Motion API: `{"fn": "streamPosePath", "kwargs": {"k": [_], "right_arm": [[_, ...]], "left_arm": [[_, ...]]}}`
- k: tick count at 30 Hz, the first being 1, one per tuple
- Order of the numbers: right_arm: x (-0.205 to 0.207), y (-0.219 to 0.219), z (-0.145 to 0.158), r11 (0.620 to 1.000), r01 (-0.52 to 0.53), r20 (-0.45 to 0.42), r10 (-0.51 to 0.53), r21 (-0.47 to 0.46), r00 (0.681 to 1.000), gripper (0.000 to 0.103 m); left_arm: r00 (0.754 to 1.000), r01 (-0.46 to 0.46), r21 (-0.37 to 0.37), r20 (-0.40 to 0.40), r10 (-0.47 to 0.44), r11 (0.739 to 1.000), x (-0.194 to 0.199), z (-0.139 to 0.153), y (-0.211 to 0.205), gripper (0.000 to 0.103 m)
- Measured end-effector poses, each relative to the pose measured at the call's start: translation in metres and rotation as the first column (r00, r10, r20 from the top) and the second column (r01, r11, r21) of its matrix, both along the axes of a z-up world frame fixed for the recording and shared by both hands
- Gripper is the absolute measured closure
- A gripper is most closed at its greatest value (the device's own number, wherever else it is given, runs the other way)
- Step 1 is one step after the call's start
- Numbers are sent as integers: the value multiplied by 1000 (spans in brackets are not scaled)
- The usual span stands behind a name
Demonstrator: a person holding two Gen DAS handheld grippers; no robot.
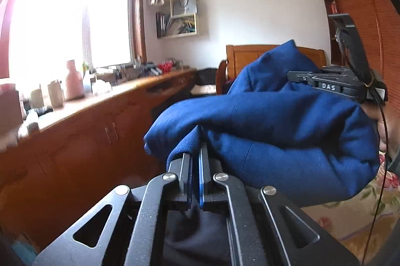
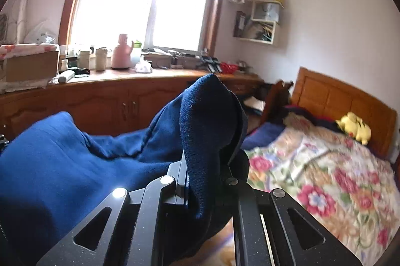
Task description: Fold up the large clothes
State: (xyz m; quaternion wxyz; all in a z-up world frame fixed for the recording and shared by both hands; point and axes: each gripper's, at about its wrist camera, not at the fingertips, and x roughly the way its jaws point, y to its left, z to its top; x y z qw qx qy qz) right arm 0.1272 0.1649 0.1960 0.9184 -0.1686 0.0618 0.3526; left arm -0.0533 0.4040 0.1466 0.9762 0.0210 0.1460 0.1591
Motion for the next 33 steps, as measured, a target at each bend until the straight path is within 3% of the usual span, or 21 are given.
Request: {"fn": "streamPosePath", "kwargs": {"k": [4, 7, 9, 12, 13, 16, 18, 21, 24, 28, 31, 33], "right_arm": [[0, 8, 42, 998, 41, 76, -45, 48, 996, 93], [-2, 8, 67, 991, 42, 97, -54, 124, 994, 93], [-6, 11, 67, 989, 18, 100, -32, 144, 995, 93], [-6, 18, 37, 994, -33, 46, 28, 103, 999, 93], [-7, 18, 20, 995, -52, 6, 51, 87, 999, 93], [2, 18, -44, 994, -105, -141, 107, 24, 984, 93], [4, 28, -94, 990, -118, -206, 100, -76, 973, 92], [7, 35, -131, 982, -112, -252, 71, -152, 965, 91], [12, 43, -118, 986, -109, -290, 68, -127, 955, 82], [1, 27, -102, 987, -108, -291, 70, -116, 954, 56], [-15, 0, -94, 991, -100, -282, 70, -92, 957, 38], [-31, -30, -108, 993, -89, -275, 63, -83, 959, 36]], "left_arm": [[997, -16, 28, 73, 14, 999, 17, 40, 8, 99], [993, -60, 46, 103, 55, 997, 7, 51, 26, 99], [992, -84, 52, 102, 79, 995, -2, 46, 36, 99], [994, -104, 24, 46, 103, 994, -15, 19, 50, 99], [994, -105, 17, 2, 105, 994, -22, -2, 51, 99], [986, -109, 21, -122, 111, 994, -32, -62, 53, 99], [972, -142, 2, -190, 140, 990, -35, -97, 59, 99], [966, -181, -47, -198, 169, 982, -44, -113, 69, 99], [968, -178, -84, -192, 159, 980, -47, -110, 73, 99], [957, -213, -52, -212, 198, 976, -48, -106, 64, 95], [963, -214, -44, -177, 204, 976, -59, -96, 51, 78], [970, -200, -38, -148, 193, 979, -67, -89, 37, 60]]}}
